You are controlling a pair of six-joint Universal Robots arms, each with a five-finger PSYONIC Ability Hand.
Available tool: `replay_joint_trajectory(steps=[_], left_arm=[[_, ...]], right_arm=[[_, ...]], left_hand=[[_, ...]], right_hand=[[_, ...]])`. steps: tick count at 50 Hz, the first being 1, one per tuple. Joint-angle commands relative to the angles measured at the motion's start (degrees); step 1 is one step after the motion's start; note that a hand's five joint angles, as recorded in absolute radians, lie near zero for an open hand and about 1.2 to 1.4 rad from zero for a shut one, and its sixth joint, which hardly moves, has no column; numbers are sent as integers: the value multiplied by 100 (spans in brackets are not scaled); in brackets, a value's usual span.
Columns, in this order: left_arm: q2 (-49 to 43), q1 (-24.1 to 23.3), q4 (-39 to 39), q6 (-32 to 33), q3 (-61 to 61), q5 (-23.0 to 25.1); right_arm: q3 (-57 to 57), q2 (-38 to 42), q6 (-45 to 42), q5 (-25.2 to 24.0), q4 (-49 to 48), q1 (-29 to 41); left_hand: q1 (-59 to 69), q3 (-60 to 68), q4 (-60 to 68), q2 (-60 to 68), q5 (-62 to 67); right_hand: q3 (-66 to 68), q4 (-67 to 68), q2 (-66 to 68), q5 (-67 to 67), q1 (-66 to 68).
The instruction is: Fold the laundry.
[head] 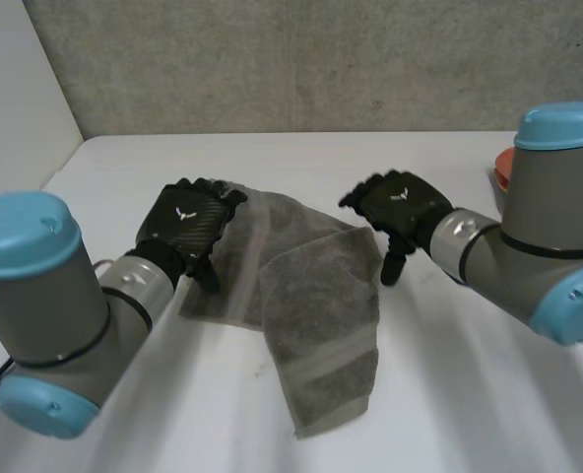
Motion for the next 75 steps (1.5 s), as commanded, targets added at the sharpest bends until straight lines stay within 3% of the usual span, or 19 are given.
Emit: replay_joint_trajectory(steps=[1,4,8,11,16,26,28,31,32,35,44,46,47,50,56,59,62,69,75], left_arm=[[-281,422,-900,-193,665,958],[-456,589,-1321,-308,972,1415],[-711,809,-1848,-448,1420,2152],[-799,871,-2007,-510,1579,2347],[-879,906,-2140,-633,1650,2304],[-800,915,-1824,-651,1316,2093],[-773,923,-1780,-651,1254,2093],[-694,941,-1718,-633,1158,2093],[-659,941,-1683,-624,1123,2084],[-589,967,-1613,-651,1070,2058],[-360,1082,-1419,-774,929,1750],[-351,1090,-1384,-826,876,1724],[-343,1090,-1375,-835,859,1715],[-334,1099,-1340,-862,780,1724],[-334,1082,-1244,-853,648,1724],[-334,1073,-1217,-835,613,1706],[-325,1073,-1199,-827,560,1688],[-299,1090,-1164,-826,410,1495],[-290,1143,-1059,-862,182,864]], right_arm=[[1087,-715,-167,161,814,297],[1816,-961,-422,-32,648,535],[2773,-1145,-668,-182,-263,894],[3179,-1146,-774,-147,-898,1088],[3733,-883,-861,-85,-2048,1335],[3646,-285,-923,55,-2859,1414],[3611,-232,-906,56,-2903,1397],[3567,-223,-880,56,-3140,1344],[3558,-223,-836,73,-3306,1335],[3523,-354,-730,196,-3518,1326],[3075,-935,-458,249,-2834,1282],[3013,-813,-370,197,-2571,1265],[3004,-751,-361,179,-2474,1265],[2969,-549,-413,135,-2359,1221],[2960,-337,-449,152,-2455,1124],[2960,-337,-379,178,-2490,1142],[2934,-381,-308,231,-2508,1168],[2715,-855,-106,328,-2289,1344],[1908,-1882,-71,284,-1534,1213]], left_hand=[[-132,-215,-166,-177,-285],[-132,-215,-166,-177,-285],[-132,-215,-166,-177,-285],[-132,-215,-166,-177,-285],[-132,-215,-166,-177,-285],[-132,-215,-166,-177,-285],[-132,-215,-166,-177,-285],[-132,-215,-166,-177,-285],[-132,-215,-166,-177,-285],[-132,-215,-166,-177,-285],[-132,-215,-166,-177,-285],[-132,-215,-166,-177,-285],[-132,-215,-166,-177,-285],[-132,-215,-166,-177,-285],[-132,-215,-166,-177,-285],[-132,-215,-166,-177,-285],[-132,-215,-166,-177,-285],[-132,-215,-166,-177,-285],[-132,-215,-166,-177,-285]], right_hand=[[302,293,306,200,141],[522,512,525,419,360],[690,680,693,587,528],[791,781,794,688,629],[908,899,912,805,747],[1732,1722,1735,1629,1570],[2369,2359,2373,2266,2207],[5205,5195,5209,5102,5043],[6799,6790,6803,6696,6638],[6815,6806,6819,6713,6654],[6815,6806,6819,6713,6654],[4941,4931,4944,4838,4779],[4629,4620,4633,4527,4468],[3756,3747,3760,3654,3595],[3298,3288,3301,3195,3136],[3698,3689,3702,3595,3537],[6806,6797,6810,6704,6645],[6815,6806,6819,6713,6654],[6815,6806,6819,6713,6654]])
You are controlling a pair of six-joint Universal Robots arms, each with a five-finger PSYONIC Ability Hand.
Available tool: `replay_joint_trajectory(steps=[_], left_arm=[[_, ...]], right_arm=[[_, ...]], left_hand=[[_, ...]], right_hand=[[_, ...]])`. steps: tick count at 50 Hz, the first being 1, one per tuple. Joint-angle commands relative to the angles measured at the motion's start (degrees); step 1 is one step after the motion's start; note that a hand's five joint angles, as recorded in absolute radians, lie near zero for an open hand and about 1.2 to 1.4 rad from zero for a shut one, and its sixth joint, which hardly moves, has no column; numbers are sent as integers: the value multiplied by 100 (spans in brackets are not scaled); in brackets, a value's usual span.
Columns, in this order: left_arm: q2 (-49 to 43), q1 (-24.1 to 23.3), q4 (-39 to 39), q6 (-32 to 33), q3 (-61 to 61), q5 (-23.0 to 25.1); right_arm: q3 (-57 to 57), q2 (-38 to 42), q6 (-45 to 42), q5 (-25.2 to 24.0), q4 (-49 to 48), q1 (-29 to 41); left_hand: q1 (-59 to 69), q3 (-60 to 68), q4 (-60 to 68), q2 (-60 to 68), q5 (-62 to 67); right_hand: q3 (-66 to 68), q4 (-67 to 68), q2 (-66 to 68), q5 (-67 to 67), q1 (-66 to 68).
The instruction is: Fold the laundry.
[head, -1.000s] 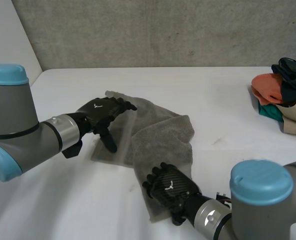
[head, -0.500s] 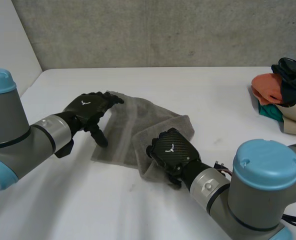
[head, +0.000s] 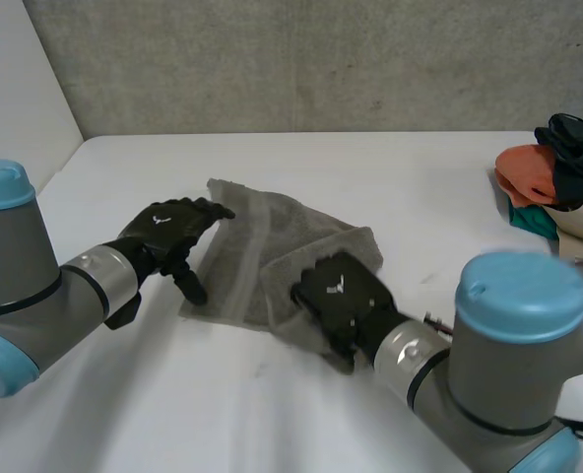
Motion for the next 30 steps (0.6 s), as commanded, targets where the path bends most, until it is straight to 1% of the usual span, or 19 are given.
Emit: replay_joint_trajectory(steps=[1,6,11,16,20,26,30], left_arm=[[14,38,94,-46,-238,-667],[23,-67,67,-161,-396,-1002],[-3,-287,32,-336,-510,-1213],[-117,-507,128,-521,-519,-1563],[-240,-656,304,-556,-458,-1801],[-504,-911,656,-627,-256,-2091],[-820,-1148,691,-916,16,-2215]], right_arm=[[-858,-1051,37,-48,799,-135],[-1464,-1411,28,-180,1247,-197],[-2018,-1640,-60,-312,1388,-171],[-2519,-1903,-60,-312,1432,-188],[-2590,-2018,45,-321,1502,-162],[-2344,-2036,125,-295,1512,-74],[-2230,-2009,160,-259,1459,-21]], left_hand=[[-132,-215,-166,-177,-284],[-132,-215,-166,-177,-284],[-132,-215,-166,-177,-284],[-132,-215,-166,-177,-284],[-132,-215,-166,-177,-284],[-132,-215,-166,-177,-284],[-132,-215,-166,-177,-284]], right_hand=[[1204,1158,1228,1300,1469],[1204,1158,1228,1300,1469],[1204,1158,1228,1300,1469],[1204,1158,1228,1300,1469],[1204,1158,1228,1300,1469],[1204,1158,1228,1300,1469],[1204,1158,1228,1300,1469]])
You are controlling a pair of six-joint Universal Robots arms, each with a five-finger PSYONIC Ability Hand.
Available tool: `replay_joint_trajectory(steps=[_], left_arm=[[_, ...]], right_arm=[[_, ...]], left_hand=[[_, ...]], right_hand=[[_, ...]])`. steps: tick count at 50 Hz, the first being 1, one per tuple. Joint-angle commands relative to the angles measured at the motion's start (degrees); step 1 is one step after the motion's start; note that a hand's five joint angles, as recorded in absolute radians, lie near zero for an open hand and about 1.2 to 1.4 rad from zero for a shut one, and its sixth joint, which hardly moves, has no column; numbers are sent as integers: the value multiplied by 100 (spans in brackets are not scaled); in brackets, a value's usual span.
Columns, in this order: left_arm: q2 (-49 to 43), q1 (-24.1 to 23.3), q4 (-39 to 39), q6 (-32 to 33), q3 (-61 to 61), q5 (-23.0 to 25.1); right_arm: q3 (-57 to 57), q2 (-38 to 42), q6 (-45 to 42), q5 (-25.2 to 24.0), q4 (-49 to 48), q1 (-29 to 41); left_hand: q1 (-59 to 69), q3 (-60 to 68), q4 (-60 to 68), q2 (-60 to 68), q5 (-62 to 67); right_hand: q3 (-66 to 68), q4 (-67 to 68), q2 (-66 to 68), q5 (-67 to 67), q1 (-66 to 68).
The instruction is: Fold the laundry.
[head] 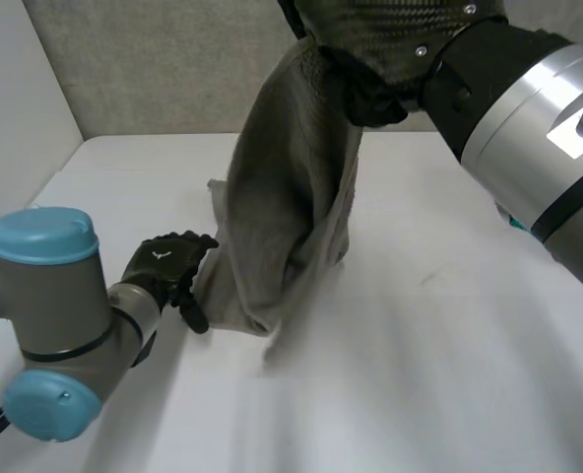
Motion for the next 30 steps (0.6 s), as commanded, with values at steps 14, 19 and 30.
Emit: replay_joint_trajectory(steps=[14,19,30], left_arm=[[-758,-745,-510,-1192,797,-272],[-872,-956,-598,-1166,885,63],[-1566,-1202,-440,-1175,1904,-798]], right_arm=[[245,-35,29,205,-127,211],[43,-132,56,205,-127,88],[-124,-606,258,204,93,-70]], left_hand=[[-132,-215,-166,-177,-285],[-132,-215,-166,-177,-285],[272,189,238,227,119]], right_hand=[[1203,1140,1228,1300,1469],[1203,1140,1228,1300,1469],[1203,1140,1228,1300,1469]])
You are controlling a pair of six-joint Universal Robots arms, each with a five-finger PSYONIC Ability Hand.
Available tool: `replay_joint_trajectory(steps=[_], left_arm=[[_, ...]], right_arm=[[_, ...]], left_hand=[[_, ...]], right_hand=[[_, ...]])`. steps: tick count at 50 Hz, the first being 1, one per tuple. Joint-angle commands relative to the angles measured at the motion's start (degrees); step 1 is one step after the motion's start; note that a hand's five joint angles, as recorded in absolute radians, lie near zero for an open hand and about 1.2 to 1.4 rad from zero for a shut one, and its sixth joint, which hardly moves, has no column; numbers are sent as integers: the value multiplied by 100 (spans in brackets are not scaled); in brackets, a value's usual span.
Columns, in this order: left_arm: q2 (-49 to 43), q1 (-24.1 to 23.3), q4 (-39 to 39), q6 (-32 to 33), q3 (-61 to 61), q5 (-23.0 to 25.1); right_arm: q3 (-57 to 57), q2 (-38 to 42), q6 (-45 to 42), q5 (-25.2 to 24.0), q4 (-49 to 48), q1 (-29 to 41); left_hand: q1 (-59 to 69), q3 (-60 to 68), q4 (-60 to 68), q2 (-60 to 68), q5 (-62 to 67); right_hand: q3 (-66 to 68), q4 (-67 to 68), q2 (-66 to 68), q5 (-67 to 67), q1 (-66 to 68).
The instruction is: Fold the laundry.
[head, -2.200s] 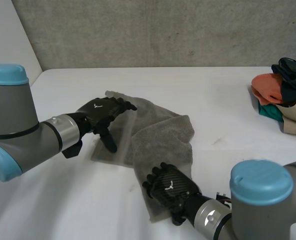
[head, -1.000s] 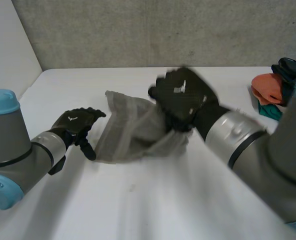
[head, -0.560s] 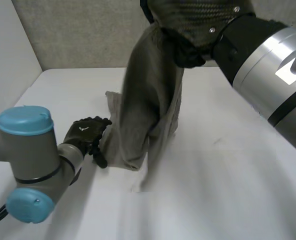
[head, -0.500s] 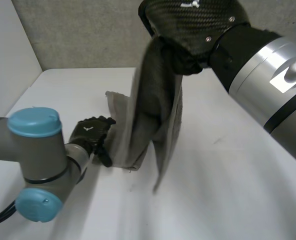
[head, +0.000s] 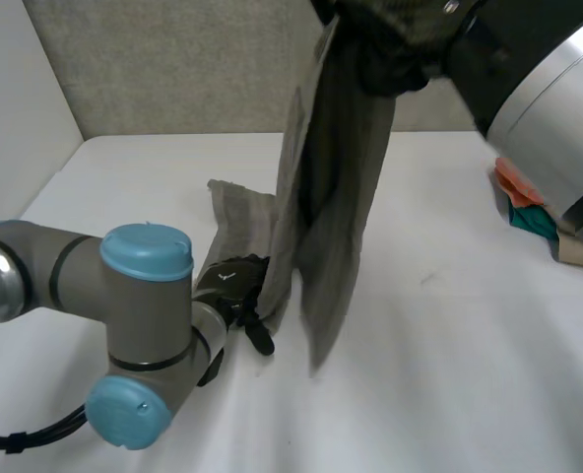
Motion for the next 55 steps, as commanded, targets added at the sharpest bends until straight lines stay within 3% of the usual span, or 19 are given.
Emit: replay_joint_trajectory(steps=[1,2,4,5,9,12,16,21,28,30,33,41,48,55], left_arm=[[-495,-121,55,-36,773,-585],[-565,-130,-15,-79,913,-690],[-531,-113,-68,-167,967,-796],[-418,-17,-94,-281,950,-997],[362,439,-130,-440,600,-1743],[1101,853,-25,-414,212,-1921],[2227,1626,414,-81,-315,-1405],[2922,2172,714,814,-737,-70],[2344,2217,635,1133,-914,416],[1993,2111,425,1116,-958,539],[1572,1901,170,1142,-993,854],[946,1654,125,1800,-1011,1330],[481,1452,186,2556,-844,1436],[102,1399,380,2821,-545,1331]], right_arm=[[-15,-340,169,6,124,-93],[-6,-410,231,6,124,-137],[20,-437,284,6,115,-224],[38,-446,293,6,124,-294],[187,-359,267,-47,159,-979],[319,-104,153,-204,229,-1630],[425,239,29,-477,387,-2105],[617,730,-225,-618,546,-2159],[803,1311,-612,-530,537,-2044],[785,1417,-648,-434,520,-2009],[733,1408,-595,-232,423,-1939],[960,1347,-630,-143,256,-1965],[1364,1373,-753,-143,89,-1895],[1593,1382,-762,-135,-87,-1789]], left_hand=[[976,892,941,930,823],[3830,3747,3796,3785,3677],[6853,6770,6819,6807,6700],[6868,6785,6834,6822,6715],[6868,6785,6834,6823,6715],[6868,6785,6834,6823,6715],[6868,6785,6834,6823,6715],[6868,6785,6834,6823,6715],[6868,6785,6834,6823,6715],[3168,3085,3134,3122,3015],[282,199,248,237,129],[663,580,629,617,510],[1150,1067,1116,1104,997],[1486,1403,1452,1441,1333]], right_hand=[[1203,1138,1228,1300,1469],[1203,1138,1228,1300,1469],[1203,1138,1228,1300,1469],[1203,1138,1228,1300,1469],[1203,1138,1228,1300,1469],[1203,1138,1228,1300,1469],[1203,1138,1228,1300,1469],[1203,1138,1228,1300,1469],[1203,1138,1228,1300,1469],[1203,1138,1228,1300,1469],[1203,1138,1228,1300,1469],[1203,1138,1228,1300,1469],[1203,1138,1228,1300,1469],[1203,1138,1228,1300,1469]])
